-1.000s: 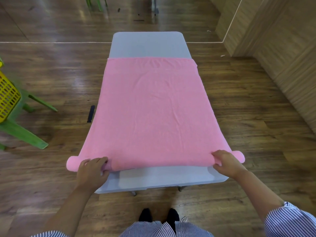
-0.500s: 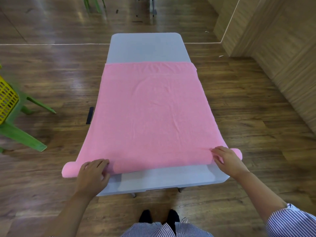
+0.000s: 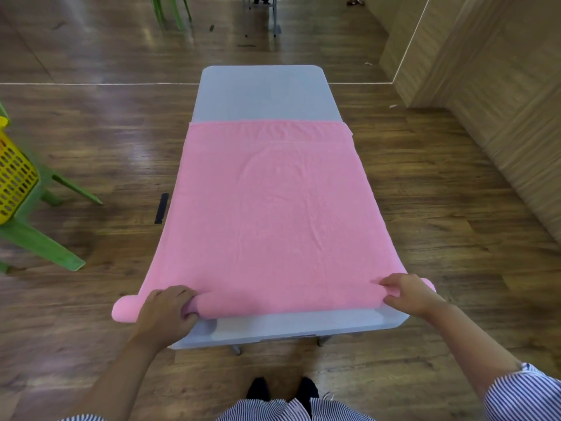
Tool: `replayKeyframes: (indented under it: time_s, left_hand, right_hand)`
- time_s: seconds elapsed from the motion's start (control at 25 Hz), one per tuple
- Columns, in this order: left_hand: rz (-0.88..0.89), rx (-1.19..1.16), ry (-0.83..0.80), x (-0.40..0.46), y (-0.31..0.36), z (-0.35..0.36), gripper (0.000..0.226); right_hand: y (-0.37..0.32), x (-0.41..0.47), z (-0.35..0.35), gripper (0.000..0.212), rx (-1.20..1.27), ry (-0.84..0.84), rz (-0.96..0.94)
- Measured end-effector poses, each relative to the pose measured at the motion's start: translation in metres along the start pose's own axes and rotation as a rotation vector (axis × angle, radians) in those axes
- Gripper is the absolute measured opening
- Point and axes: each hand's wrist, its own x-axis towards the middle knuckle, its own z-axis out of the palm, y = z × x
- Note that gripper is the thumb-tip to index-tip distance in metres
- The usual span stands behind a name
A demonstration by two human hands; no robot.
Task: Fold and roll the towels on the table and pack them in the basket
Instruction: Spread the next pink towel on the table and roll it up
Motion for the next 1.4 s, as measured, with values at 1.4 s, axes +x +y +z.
replayKeyframes:
  time_s: [1.4]
  left_hand:
    - [-0.142, -0.008, -0.027, -0.005, 0.008, 0.000, 0.039]
  right_hand:
    - [-0.017, -0.007, 0.014, 0.036, -0.106, 0.017, 0.072]
